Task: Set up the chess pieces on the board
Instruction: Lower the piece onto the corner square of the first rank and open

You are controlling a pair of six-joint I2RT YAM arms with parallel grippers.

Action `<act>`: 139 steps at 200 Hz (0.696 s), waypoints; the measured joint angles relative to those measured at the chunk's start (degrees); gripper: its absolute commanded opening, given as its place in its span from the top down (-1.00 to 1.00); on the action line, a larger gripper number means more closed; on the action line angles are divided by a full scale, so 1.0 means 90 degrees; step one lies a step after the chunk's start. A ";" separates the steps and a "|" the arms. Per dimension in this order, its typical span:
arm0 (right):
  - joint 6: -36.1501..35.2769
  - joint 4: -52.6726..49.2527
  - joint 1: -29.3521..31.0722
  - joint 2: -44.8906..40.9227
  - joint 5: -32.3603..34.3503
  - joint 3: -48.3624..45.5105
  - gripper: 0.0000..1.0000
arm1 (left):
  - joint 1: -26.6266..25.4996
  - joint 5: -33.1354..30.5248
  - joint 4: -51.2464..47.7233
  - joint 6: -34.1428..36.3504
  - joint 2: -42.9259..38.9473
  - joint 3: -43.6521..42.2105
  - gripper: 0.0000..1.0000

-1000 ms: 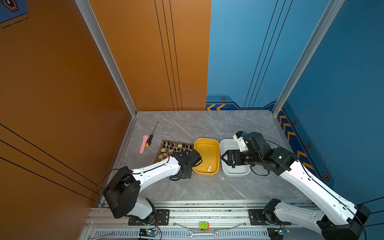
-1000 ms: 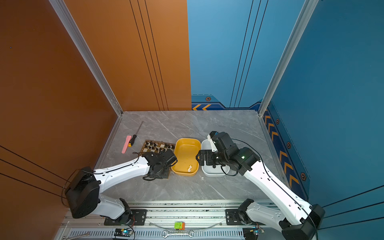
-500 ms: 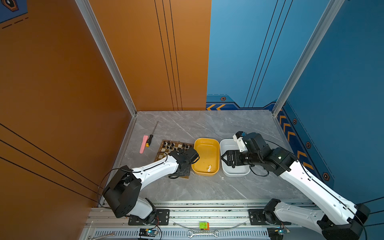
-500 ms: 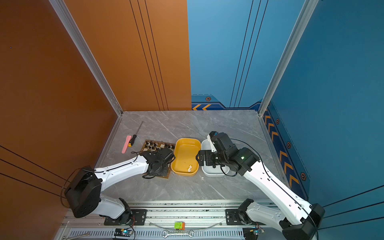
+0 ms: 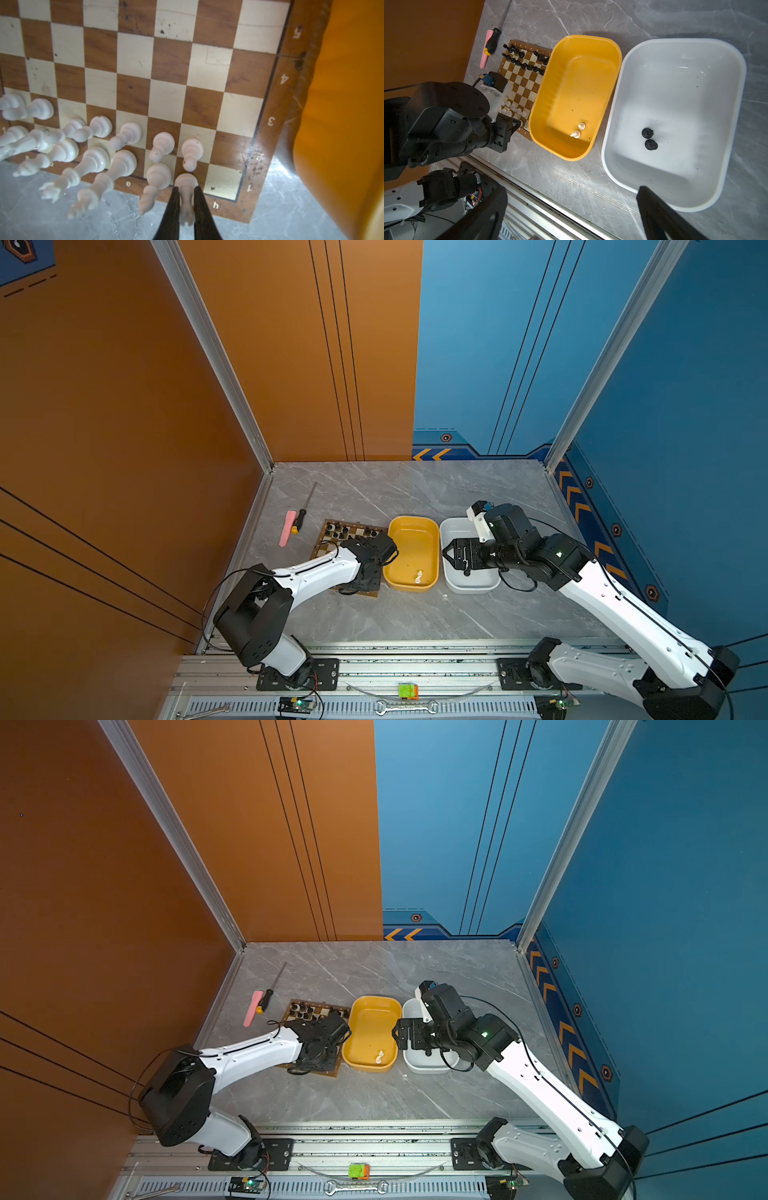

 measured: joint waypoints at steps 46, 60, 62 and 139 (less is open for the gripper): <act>0.0000 0.0000 0.0000 0.0138 0.0000 0.0024 -1.00 | 0.0041 0.0068 0.0027 0.0090 0.0063 0.0102 0.68; 0.0000 0.0000 0.0000 0.0155 -0.0002 0.0027 -0.99 | 0.0053 0.0092 0.0029 0.0107 0.0087 0.0104 0.68; 0.0000 0.0000 0.0000 0.0158 0.0000 0.0027 -1.00 | 0.0056 0.0092 0.0027 0.0109 0.0092 0.0104 0.68; 0.0000 0.0002 0.0000 0.0219 0.0000 0.0039 -0.99 | 0.0124 0.0160 0.0029 0.0126 0.0109 0.0104 0.64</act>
